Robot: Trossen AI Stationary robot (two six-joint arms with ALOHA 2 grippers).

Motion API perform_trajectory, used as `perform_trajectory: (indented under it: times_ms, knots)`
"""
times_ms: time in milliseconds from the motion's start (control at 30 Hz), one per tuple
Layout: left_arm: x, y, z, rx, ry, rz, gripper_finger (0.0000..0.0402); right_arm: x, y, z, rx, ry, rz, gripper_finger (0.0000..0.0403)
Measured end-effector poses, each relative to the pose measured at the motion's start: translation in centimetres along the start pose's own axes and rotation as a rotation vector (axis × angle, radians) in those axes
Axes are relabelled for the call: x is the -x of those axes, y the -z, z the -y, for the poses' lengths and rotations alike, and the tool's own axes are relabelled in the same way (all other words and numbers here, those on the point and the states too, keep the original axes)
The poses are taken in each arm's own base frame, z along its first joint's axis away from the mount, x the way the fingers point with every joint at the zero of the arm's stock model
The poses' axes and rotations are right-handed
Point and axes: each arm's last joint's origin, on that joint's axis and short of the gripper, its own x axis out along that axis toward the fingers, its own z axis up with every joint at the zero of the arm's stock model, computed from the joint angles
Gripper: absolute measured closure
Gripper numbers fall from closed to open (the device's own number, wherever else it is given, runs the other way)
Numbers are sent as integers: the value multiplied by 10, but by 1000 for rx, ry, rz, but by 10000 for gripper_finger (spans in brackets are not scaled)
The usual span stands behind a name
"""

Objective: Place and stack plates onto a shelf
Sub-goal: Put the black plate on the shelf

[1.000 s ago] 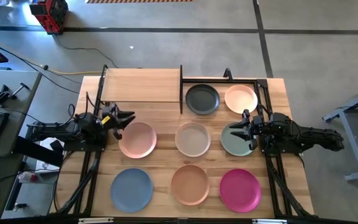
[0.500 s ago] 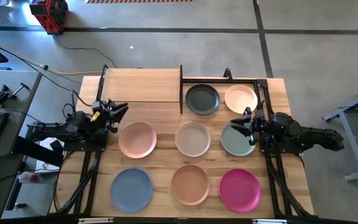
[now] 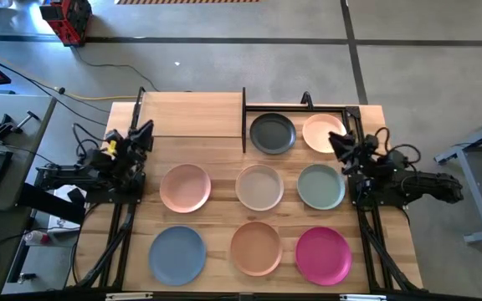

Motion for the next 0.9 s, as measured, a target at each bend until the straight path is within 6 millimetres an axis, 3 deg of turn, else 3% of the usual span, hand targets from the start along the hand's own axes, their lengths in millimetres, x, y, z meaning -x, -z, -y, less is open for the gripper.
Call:
perform_trajectory:
  times_ms: [233, 467, 600, 900]
  knots:
    - [-10, -28, 16, -29, 16, 49, 300, 2, -17, -6, 27, -75, 168, 285]
    - [-35, -51, 42, -129, 41, 37, 300, -7, -37, -14, 142, -32, 163, 285]
    - [-52, -57, 59, -201, 44, 18, 300, -22, -55, -25, 259, -7, 64, 285]
    - [-84, -62, 88, -450, 84, -6, 300, -67, -80, -44, 532, 157, -353, 285]
